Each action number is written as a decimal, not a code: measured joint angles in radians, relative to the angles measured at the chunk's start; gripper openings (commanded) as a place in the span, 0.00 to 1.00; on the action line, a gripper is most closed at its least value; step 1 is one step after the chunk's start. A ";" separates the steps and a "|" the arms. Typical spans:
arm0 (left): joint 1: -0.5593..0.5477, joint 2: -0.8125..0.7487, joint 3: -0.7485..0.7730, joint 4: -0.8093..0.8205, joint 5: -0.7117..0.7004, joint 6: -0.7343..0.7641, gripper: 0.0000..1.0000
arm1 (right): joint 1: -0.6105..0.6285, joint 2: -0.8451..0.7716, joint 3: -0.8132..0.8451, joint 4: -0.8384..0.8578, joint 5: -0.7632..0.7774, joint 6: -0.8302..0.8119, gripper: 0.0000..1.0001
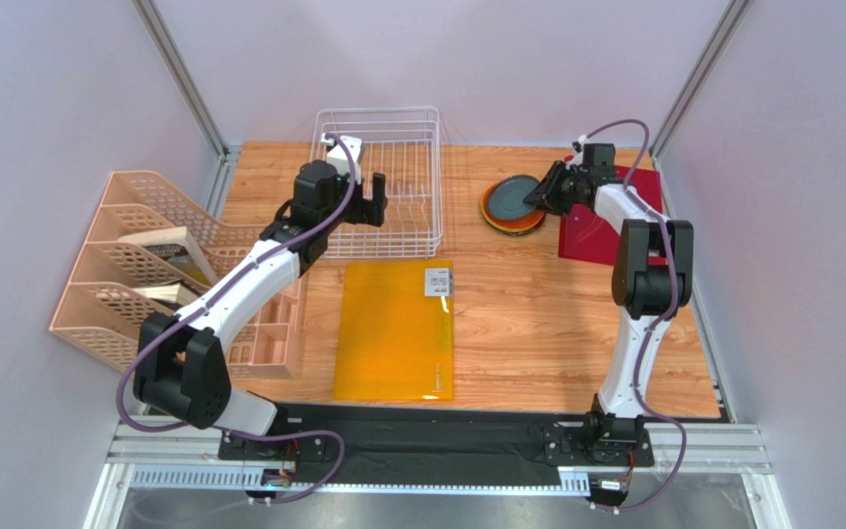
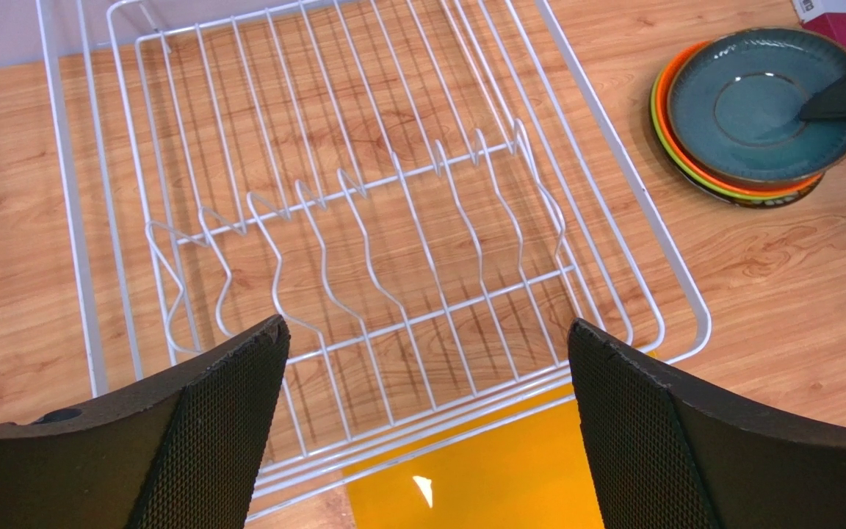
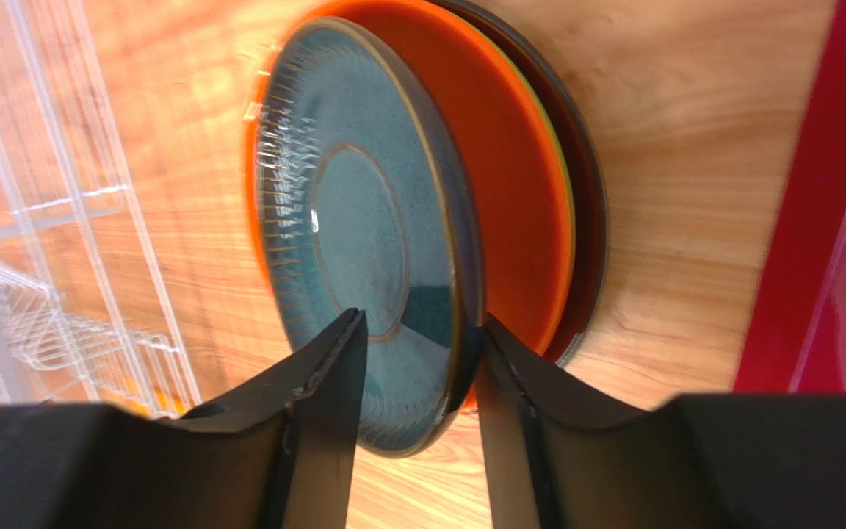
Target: Unload the plates from the dish rack
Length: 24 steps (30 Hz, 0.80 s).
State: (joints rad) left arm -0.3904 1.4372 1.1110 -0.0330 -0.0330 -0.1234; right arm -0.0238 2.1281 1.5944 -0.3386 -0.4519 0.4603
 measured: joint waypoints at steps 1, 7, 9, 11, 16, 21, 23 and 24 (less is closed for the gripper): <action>0.000 0.000 0.000 0.000 -0.003 0.000 1.00 | 0.004 0.000 0.000 -0.017 0.020 -0.010 0.55; 0.000 0.000 0.000 0.000 -0.003 -0.001 1.00 | 0.031 -0.011 0.002 -0.069 0.145 -0.057 0.59; 0.000 0.000 0.000 0.000 -0.003 -0.001 1.00 | 0.044 -0.024 0.002 -0.088 0.197 -0.076 0.60; 0.000 0.000 0.000 0.000 -0.002 -0.001 1.00 | 0.058 -0.044 0.002 -0.109 0.251 -0.094 0.61; 0.000 0.000 0.000 -0.001 -0.001 -0.002 1.00 | 0.097 -0.119 0.002 -0.157 0.414 -0.151 0.61; 0.000 0.000 0.000 -0.003 0.005 -0.006 1.00 | 0.121 -0.201 0.002 -0.167 0.525 -0.182 0.61; 0.000 0.000 0.001 -0.007 0.006 -0.008 1.00 | 0.127 -0.227 0.001 -0.169 0.552 -0.185 0.61; 0.000 0.000 0.001 -0.010 0.006 -0.009 1.00 | 0.129 -0.242 -0.004 -0.169 0.565 -0.186 0.61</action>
State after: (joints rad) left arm -0.3904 1.4368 1.1122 -0.0425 -0.0269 -0.1322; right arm 0.1051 1.8858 1.5906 -0.5072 0.1127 0.2745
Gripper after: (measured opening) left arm 0.993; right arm 0.608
